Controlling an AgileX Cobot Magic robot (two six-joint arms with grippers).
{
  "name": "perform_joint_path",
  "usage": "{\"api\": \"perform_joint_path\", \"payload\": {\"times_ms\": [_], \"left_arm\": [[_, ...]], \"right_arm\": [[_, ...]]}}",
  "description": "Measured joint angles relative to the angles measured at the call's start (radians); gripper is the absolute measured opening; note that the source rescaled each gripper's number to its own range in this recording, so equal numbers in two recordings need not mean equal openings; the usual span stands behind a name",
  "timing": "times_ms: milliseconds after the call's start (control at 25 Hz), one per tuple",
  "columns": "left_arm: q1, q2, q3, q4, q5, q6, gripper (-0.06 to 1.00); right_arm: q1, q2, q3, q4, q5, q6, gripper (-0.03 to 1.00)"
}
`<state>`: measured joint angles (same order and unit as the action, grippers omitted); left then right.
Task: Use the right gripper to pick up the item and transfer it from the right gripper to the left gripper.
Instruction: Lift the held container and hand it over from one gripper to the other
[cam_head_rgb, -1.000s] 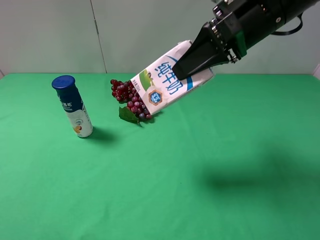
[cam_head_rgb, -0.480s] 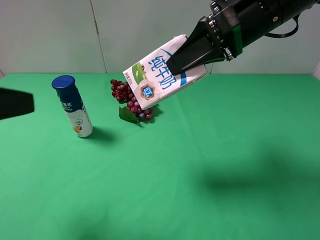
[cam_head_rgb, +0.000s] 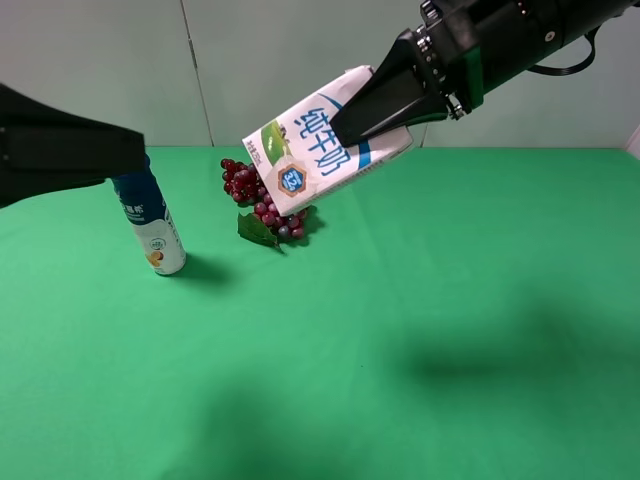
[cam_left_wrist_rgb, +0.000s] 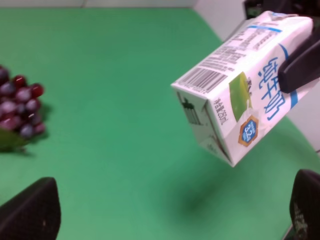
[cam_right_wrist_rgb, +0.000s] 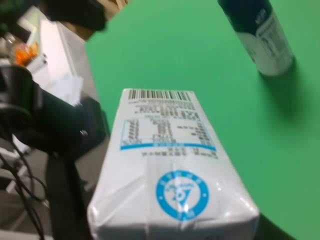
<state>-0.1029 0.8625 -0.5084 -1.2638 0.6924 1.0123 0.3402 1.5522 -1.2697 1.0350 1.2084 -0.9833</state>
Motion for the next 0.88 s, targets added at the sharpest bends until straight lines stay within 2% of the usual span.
{"api": "perform_joint_path", "payload": {"times_ms": [240, 520, 720, 880], "left_arm": [[0.0, 0.115, 0.0, -0.139, 0.023, 0.193, 0.84], [0.0, 0.195, 0.0, -0.285, 0.072, 0.376, 0.84], [0.0, 0.265, 0.0, -0.391, 0.146, 0.492, 0.84], [-0.006, 0.299, 0.0, -0.434, 0.225, 0.547, 0.83]], "right_arm": [[0.0, 0.0, 0.0, 0.105, 0.0, -0.014, 0.0], [0.006, 0.0, 0.0, 0.132, 0.0, -0.015, 0.0], [0.065, 0.0, 0.0, 0.134, -0.001, -0.037, 0.0], [0.101, 0.0, 0.0, 0.134, 0.001, -0.055, 0.0]]}}
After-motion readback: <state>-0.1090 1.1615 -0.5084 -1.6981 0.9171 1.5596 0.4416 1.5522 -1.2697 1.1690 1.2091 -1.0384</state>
